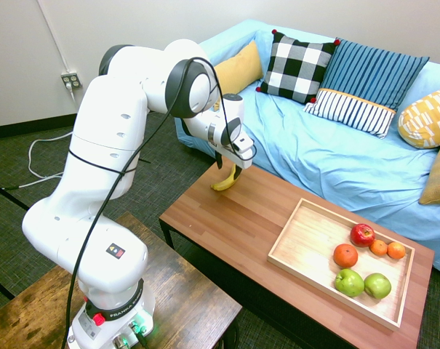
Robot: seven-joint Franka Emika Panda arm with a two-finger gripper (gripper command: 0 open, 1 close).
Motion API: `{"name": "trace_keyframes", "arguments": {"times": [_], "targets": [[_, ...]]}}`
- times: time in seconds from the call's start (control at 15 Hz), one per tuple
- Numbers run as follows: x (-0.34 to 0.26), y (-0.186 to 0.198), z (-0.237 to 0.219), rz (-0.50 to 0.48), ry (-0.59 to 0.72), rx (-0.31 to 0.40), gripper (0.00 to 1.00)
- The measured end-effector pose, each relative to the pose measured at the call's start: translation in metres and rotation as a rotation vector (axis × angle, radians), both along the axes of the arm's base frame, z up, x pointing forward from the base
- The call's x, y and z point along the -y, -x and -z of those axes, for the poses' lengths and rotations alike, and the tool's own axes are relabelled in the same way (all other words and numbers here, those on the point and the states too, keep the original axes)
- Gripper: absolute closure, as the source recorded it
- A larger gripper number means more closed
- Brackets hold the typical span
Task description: Put banana in the tray
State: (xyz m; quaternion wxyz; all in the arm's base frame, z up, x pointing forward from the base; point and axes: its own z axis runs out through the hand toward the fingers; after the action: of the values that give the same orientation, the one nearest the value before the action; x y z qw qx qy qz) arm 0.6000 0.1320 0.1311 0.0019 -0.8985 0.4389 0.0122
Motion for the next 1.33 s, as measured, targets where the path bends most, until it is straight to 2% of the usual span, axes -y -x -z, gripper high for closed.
{"name": "trace_keyframes", "arguments": {"times": [0.2, 0.27, 1.33], "targets": [[0.001, 0.003, 0.017, 0.018, -0.003, -0.013, 0.0], [0.004, 0.002, 0.021, 0.023, -0.001, -0.012, 1.0], [0.005, 0.001, 0.042, 0.055, -0.004, -0.022, 1.0]]}}
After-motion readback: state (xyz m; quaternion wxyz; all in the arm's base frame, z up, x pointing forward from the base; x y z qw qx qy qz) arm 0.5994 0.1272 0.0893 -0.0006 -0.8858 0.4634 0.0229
